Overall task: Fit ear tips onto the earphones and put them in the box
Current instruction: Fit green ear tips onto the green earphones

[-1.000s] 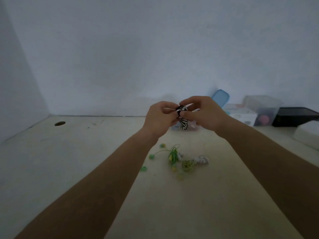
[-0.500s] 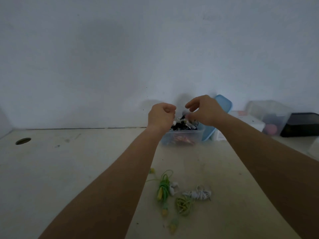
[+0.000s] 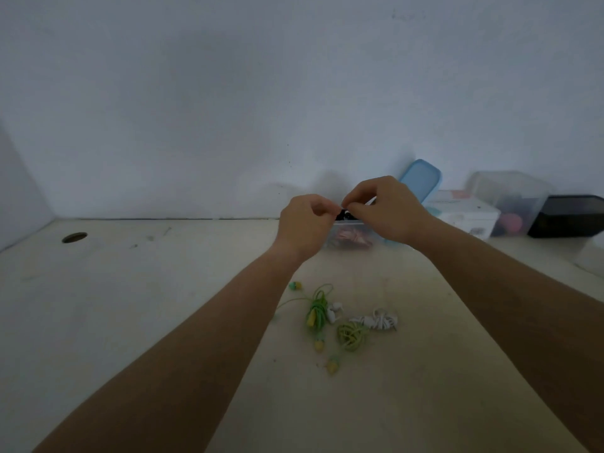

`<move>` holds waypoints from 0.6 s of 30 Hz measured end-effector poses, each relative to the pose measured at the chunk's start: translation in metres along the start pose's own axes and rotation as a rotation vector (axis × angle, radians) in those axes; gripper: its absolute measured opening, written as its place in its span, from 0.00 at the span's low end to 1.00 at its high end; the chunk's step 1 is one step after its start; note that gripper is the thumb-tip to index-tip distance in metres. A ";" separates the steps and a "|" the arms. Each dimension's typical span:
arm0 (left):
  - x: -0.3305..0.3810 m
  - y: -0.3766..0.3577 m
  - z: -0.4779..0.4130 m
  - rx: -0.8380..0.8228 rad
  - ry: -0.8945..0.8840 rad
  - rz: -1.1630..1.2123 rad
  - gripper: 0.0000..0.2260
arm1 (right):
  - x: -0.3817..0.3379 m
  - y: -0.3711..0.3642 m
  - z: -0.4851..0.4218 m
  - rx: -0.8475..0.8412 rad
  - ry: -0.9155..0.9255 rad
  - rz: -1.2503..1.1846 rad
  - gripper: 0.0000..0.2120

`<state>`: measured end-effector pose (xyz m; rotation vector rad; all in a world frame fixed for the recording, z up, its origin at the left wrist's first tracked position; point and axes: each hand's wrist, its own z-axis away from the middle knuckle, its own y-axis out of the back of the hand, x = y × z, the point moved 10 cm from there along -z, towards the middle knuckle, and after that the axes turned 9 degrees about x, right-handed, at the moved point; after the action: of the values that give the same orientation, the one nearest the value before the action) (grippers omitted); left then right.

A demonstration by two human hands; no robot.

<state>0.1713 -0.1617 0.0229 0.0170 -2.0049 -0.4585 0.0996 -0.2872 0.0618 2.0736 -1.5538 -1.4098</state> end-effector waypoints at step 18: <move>-0.035 0.135 0.112 0.031 0.048 -0.160 0.08 | -0.066 -0.079 0.133 -0.497 0.263 0.459 0.25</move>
<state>0.1154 0.0054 -0.0073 0.2071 -1.9710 -0.5240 0.0486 -0.1499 -0.0219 1.4307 -1.2938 -1.1468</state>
